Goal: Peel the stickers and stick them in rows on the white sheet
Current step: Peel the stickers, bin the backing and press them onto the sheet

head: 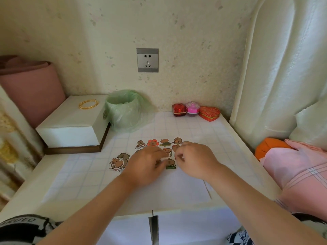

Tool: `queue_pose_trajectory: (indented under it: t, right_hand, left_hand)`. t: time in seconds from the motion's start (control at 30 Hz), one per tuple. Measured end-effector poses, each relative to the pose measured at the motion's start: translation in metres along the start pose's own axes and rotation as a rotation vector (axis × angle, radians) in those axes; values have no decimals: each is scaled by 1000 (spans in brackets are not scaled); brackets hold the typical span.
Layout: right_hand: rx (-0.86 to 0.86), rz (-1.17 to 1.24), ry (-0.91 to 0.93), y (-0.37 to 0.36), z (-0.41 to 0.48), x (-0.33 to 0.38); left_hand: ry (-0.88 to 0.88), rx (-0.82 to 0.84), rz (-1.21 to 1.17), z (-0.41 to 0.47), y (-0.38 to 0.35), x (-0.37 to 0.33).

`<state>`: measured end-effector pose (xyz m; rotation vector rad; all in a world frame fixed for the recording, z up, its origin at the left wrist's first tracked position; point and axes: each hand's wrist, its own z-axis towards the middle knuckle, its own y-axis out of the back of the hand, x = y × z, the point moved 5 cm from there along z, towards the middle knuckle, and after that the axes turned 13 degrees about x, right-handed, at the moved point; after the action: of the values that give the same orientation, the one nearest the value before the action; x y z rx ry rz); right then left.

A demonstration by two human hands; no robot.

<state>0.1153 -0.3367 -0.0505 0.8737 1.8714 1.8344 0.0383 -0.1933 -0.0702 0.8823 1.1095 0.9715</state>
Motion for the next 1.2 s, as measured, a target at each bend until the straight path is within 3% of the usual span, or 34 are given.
queue_pose_trajectory:
  t: [0.23,0.5,0.7,0.97,1.2]
  right_hand:
    - [126,259,124,-2,34,57]
    - [170,304,155,-17,66,113]
    - [237,-58,-24,-44,86,125]
    - [278,37,12,-48,103,119]
    - [316,-12,136,-44,103,114]
  left_hand:
    - [271,54,61,-20,49,60]
    - [426,193,110,-62,71,113]
    - [413,328,72,-74,51,120]
    - [393,326,-4,-65,52,132]
    - [427,237,-272,-59,59,134]
